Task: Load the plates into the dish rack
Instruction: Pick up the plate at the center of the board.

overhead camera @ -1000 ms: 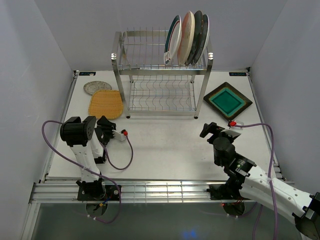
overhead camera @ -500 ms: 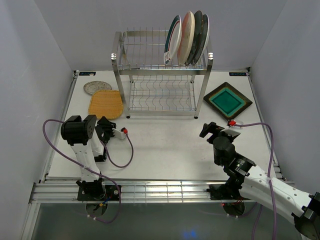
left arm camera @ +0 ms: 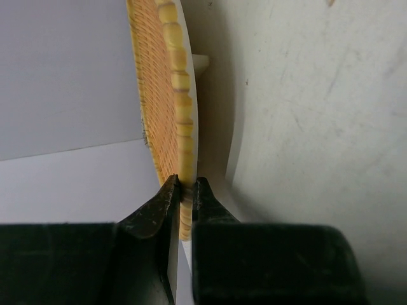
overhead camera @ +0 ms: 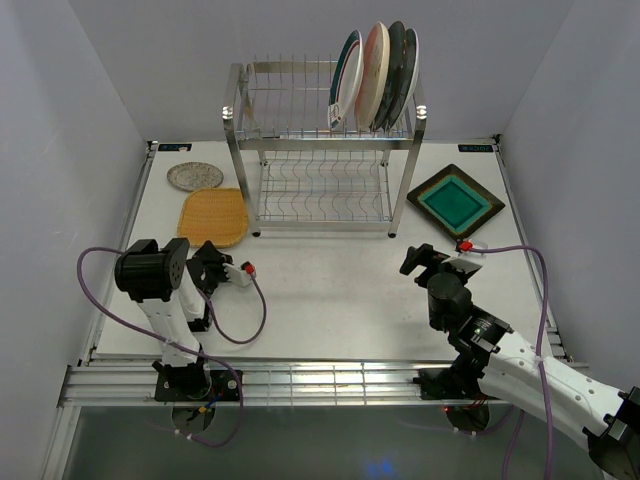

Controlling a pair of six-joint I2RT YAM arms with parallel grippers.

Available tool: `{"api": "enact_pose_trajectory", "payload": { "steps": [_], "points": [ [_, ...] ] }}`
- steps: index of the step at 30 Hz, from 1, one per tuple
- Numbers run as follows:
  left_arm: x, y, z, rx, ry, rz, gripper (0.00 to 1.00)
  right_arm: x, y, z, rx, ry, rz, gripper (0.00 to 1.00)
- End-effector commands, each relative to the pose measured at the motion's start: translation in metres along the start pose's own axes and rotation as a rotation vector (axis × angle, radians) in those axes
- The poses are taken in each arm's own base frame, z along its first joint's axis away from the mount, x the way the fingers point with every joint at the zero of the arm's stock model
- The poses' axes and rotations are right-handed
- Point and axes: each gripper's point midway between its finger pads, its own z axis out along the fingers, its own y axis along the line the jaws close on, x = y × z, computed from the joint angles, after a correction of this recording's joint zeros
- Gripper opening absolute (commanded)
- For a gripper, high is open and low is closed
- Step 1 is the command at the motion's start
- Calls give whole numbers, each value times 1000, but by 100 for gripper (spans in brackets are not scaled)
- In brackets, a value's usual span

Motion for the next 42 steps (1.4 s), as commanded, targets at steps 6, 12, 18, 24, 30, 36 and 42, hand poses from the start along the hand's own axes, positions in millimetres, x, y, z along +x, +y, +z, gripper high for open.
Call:
{"api": "enact_pose_trajectory", "payload": {
  "steps": [6, 12, 18, 24, 30, 36, 42],
  "points": [
    [-15, 68, -39, -245, -59, -74, 0, -8, 2, 1, -8, -29, 27, 95],
    [-10, 91, -47, -231, -24, -202, 0, -9, 2, 1, -13, -31, 31, 95],
    [-25, 102, -50, -26, -78, -509, 0, -9, 3, 1, -17, -30, 32, 95],
    [-38, 157, -83, -178, -145, -540, 0, -10, 3, 0, -23, -33, 36, 95],
    [-33, 207, -103, -217, -96, -719, 0, -11, 4, 0, -28, -32, 39, 95],
    [-35, 231, -115, -165, -38, -973, 0, -10, 5, 0, -31, -29, 39, 95],
    [-41, 257, -133, -236, -70, -1093, 0, -6, 6, 2, -29, -16, 19, 95]
  ]
}}
